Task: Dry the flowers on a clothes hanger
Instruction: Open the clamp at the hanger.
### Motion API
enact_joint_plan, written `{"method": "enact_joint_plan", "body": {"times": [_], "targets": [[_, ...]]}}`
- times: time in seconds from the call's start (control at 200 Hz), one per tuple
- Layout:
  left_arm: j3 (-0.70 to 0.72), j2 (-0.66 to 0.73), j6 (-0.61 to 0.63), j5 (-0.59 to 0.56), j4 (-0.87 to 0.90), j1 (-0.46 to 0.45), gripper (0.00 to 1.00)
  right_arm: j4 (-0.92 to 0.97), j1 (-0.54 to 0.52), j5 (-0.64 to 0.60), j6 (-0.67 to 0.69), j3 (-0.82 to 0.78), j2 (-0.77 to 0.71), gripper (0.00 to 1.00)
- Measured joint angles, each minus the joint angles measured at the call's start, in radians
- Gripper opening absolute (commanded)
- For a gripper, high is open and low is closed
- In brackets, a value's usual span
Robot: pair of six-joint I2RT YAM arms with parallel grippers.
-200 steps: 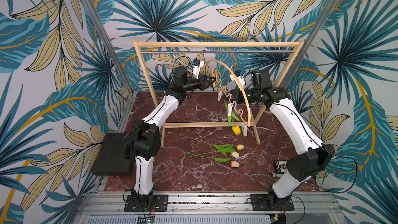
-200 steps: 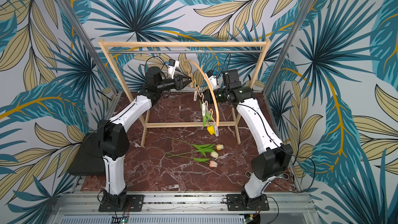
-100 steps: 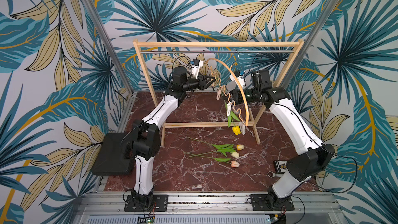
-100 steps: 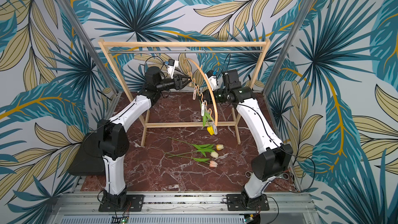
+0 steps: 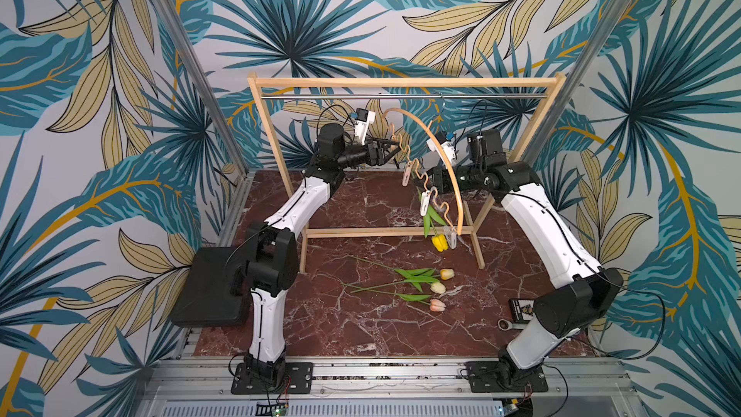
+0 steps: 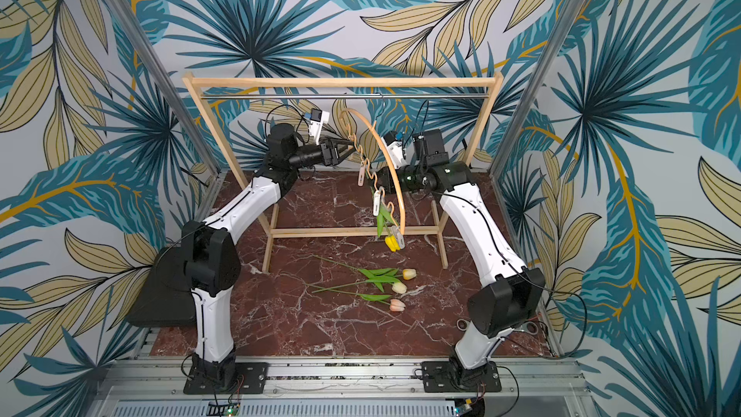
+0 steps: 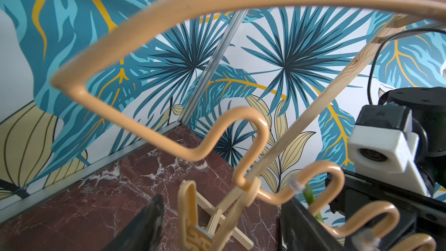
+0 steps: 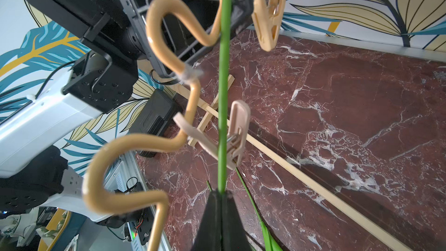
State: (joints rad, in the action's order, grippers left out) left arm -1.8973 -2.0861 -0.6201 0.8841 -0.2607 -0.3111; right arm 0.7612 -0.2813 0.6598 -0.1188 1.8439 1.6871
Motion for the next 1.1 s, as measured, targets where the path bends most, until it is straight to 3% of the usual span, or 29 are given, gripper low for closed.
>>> {"method": "enact_joint_plan", "body": {"times": [0.225, 0.28, 0.376, 0.451, 0.691, 1.102], "targets": [[0.0, -0.026, -0.077, 0.067, -0.066, 0.015, 0.58, 0.0, 0.0, 0.002, 0.0, 0.0, 0.0, 0.0], [0.0, -0.028, -0.087, 0.08, -0.07, 0.017, 0.59, 0.001, 0.0, 0.004, 0.0, 0.0, 0.0, 0.0], [0.0, -0.029, -0.089, 0.1, -0.076, 0.018, 0.7, 0.001, 0.0, 0.008, 0.0, 0.0, 0.0, 0.0], [0.0, -0.03, -0.091, 0.112, -0.078, 0.018, 0.7, 0.004, 0.0, 0.011, 0.0, 0.0, 0.0, 0.0], [-0.007, -0.047, -0.071, 0.128, -0.068, 0.018, 0.47, 0.011, 0.0, 0.019, 0.0, 0.0, 0.0, 0.0], [-0.015, -0.05, -0.032, 0.094, -0.053, 0.018, 0.32, 0.022, -0.002, 0.019, 0.0, -0.011, -0.005, 0.0]]}}
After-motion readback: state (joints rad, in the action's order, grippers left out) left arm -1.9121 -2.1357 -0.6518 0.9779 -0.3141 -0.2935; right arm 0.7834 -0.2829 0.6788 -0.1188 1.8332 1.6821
